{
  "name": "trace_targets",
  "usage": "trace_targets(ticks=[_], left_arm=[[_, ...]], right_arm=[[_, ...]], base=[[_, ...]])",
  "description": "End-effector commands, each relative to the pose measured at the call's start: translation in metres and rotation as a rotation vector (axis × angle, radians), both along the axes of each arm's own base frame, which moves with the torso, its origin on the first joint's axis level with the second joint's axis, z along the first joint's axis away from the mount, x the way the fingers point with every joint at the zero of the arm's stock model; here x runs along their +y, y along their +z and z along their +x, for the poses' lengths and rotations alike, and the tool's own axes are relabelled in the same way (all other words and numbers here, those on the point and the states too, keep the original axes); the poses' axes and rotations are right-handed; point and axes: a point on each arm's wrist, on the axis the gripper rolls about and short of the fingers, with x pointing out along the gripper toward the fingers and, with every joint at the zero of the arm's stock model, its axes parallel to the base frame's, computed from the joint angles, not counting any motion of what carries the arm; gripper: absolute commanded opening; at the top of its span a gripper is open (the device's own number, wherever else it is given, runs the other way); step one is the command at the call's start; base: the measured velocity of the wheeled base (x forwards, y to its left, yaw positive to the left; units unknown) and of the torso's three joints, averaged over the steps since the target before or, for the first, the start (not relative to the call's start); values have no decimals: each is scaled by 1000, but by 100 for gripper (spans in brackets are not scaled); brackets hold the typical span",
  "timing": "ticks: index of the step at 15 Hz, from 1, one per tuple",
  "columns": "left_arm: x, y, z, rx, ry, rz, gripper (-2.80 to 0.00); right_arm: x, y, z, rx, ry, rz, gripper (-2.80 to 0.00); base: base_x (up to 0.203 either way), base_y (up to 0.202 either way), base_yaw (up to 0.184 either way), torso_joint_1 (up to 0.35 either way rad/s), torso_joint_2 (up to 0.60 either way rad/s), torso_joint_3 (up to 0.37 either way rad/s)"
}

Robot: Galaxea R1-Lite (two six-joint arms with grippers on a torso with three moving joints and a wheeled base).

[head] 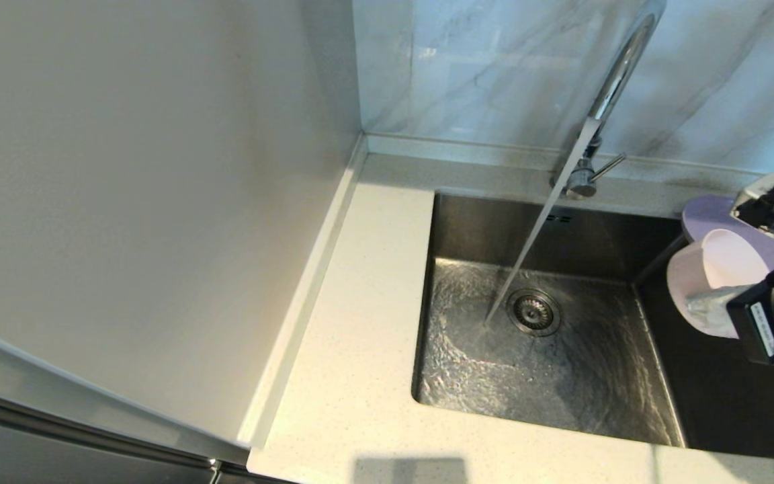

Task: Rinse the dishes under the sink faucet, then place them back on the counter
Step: Rinse the bowl

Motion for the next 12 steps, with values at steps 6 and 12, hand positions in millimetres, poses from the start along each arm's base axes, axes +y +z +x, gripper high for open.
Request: trace_targets(ticks=[6, 12], left_arm=[[0, 0, 0, 0, 0, 0, -280], [0, 0, 0, 0, 0, 0, -280]], right_arm=[[78, 8, 11, 83, 345, 183, -280], [95, 25, 27, 251, 398, 496, -280]], base=[[0, 0, 0, 0, 0, 0], [0, 0, 0, 0, 0, 0]])
